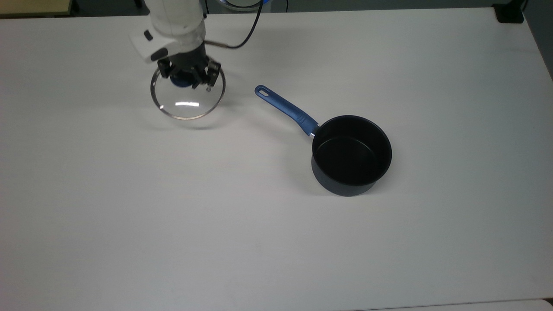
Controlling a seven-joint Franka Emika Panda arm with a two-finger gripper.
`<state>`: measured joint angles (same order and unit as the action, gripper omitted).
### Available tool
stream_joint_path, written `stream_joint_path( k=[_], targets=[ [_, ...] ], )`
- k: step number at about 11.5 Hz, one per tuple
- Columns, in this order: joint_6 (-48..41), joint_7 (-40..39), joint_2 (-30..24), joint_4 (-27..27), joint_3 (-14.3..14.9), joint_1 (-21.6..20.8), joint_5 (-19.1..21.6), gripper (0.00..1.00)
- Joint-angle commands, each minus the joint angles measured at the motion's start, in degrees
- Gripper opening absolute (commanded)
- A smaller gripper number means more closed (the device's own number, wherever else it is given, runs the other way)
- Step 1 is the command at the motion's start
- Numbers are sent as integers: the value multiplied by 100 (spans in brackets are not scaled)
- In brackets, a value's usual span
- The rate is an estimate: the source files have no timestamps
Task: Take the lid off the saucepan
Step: 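Lift the lid off the pot and carry it past the blue handle, then lower the glass lid onto the table and open the gripper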
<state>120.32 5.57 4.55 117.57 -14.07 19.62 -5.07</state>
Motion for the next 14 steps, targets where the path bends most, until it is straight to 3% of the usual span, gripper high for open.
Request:
stream_joint_path(
  k=[1,4,5,6,8,9,12,14],
  targets=[
    [755,-13,36,451,-8,24,-82,0],
    [1019,400,485,415,-8,-107,-283,0],
    [1019,462,555,407,-8,-134,-363,7],
    [1011,471,608,407,-8,-134,-372,26],
    [950,541,600,328,-8,-108,-355,86],
    [749,776,530,154,-8,-99,-337,100],
    [-1284,1104,494,-1626,-8,-99,-328,100],
    [-2036,1113,407,-2358,-16,-134,-328,100]
  ],
)
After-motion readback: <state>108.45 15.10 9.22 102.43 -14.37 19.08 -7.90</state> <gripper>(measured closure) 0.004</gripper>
